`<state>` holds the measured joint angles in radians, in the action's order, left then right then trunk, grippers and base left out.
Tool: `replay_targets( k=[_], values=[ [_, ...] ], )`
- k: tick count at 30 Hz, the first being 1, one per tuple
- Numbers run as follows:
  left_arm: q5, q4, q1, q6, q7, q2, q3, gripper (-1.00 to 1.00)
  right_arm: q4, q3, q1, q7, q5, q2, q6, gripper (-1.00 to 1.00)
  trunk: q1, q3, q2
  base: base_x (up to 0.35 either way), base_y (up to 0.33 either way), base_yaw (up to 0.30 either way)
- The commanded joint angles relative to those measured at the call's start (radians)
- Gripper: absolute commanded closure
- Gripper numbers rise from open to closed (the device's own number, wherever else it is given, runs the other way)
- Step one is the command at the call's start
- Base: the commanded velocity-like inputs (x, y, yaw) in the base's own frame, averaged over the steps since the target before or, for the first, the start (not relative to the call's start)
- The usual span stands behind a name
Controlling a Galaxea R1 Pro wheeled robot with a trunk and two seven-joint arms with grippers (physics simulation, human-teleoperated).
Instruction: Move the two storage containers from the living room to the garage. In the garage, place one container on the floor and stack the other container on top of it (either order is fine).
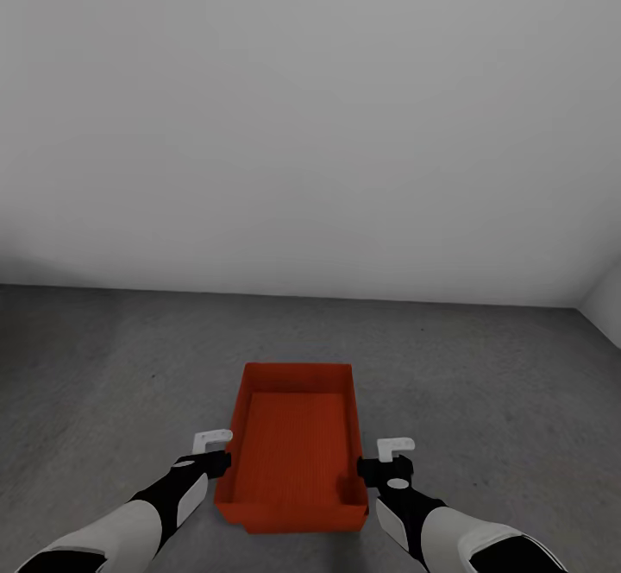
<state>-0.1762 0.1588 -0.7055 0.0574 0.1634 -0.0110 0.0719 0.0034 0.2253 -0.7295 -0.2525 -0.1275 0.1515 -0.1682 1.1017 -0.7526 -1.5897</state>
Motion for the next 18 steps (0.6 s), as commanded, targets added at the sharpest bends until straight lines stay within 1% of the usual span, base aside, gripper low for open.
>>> replay_targets(
  k=[1, 18],
  values=[
    [-0.009, 0.002, 0.000, 0.006, 0.005, 0.000, 0.008, -1.00, 0.001, 0.009, -0.001, -0.002, -0.011, 0.000, -0.004, -1.00, -0.004, 0.002, 0.007, 0.000, 0.000, 0.000],
    [-0.009, 0.002, 0.000, 0.006, 0.005, 0.000, 0.008, -1.00, 0.001, 0.008, -0.001, -0.002, -0.011, 0.000, -0.005, -1.00, -0.069, 0.056, 0.126, 0.000, 0.000, 0.000]
  ],
)
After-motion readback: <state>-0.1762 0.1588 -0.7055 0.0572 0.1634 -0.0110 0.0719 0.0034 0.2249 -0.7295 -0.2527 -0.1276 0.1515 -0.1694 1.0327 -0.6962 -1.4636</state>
